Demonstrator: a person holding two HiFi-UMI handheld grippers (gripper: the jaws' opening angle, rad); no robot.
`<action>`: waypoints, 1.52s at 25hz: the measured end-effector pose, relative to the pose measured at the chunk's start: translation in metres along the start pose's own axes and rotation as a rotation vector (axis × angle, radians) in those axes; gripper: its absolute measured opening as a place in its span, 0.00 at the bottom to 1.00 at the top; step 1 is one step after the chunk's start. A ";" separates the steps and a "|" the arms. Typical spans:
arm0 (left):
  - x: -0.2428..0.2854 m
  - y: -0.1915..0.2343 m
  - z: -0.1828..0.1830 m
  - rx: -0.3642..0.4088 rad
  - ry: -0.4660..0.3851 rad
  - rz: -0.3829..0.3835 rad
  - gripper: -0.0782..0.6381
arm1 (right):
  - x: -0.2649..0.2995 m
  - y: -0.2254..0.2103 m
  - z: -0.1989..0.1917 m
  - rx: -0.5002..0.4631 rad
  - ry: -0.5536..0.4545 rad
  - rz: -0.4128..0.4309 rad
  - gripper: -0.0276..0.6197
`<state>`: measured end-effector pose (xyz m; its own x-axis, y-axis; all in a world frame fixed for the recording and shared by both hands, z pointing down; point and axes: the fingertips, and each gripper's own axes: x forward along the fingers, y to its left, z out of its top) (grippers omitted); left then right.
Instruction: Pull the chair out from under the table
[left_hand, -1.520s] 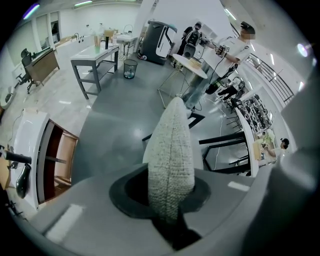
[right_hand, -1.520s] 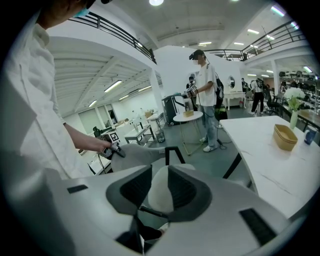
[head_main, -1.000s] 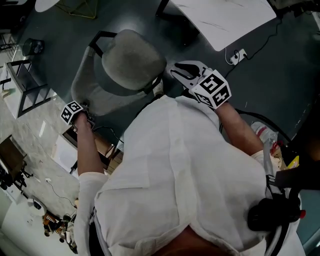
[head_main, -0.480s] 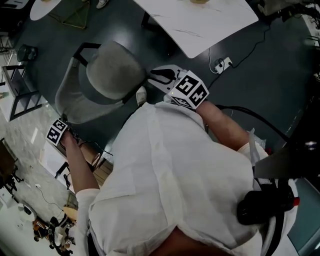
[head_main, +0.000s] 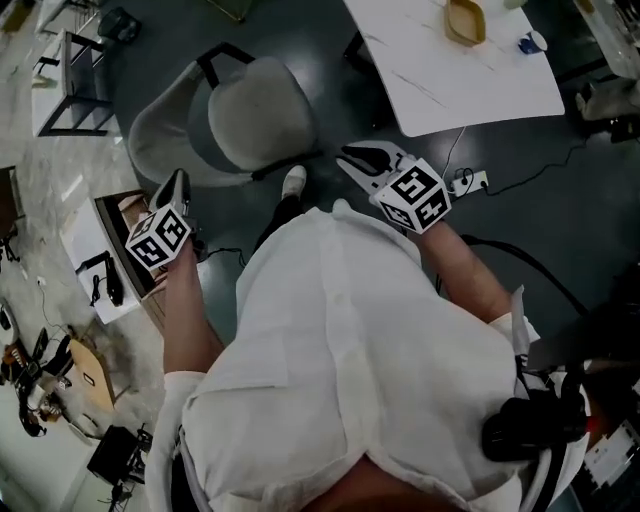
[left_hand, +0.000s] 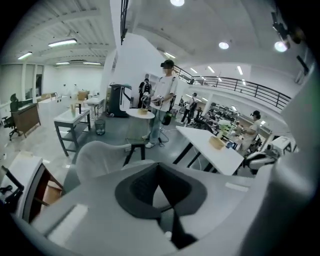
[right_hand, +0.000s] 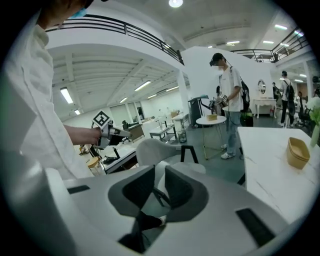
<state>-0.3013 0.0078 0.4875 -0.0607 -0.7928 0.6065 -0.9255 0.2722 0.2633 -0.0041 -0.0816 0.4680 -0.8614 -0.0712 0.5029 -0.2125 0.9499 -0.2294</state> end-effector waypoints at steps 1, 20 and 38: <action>-0.007 -0.020 -0.006 0.006 -0.007 -0.032 0.12 | -0.003 0.002 -0.003 -0.008 0.002 0.012 0.14; -0.072 -0.194 -0.072 0.101 -0.017 -0.317 0.12 | -0.048 0.042 -0.038 -0.083 -0.025 0.083 0.09; -0.059 -0.230 -0.060 0.170 -0.029 -0.393 0.12 | -0.066 0.049 -0.038 -0.108 -0.037 0.045 0.07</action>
<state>-0.0623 0.0246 0.4360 0.3007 -0.8337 0.4631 -0.9287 -0.1454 0.3412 0.0598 -0.0191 0.4548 -0.8857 -0.0373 0.4627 -0.1243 0.9795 -0.1588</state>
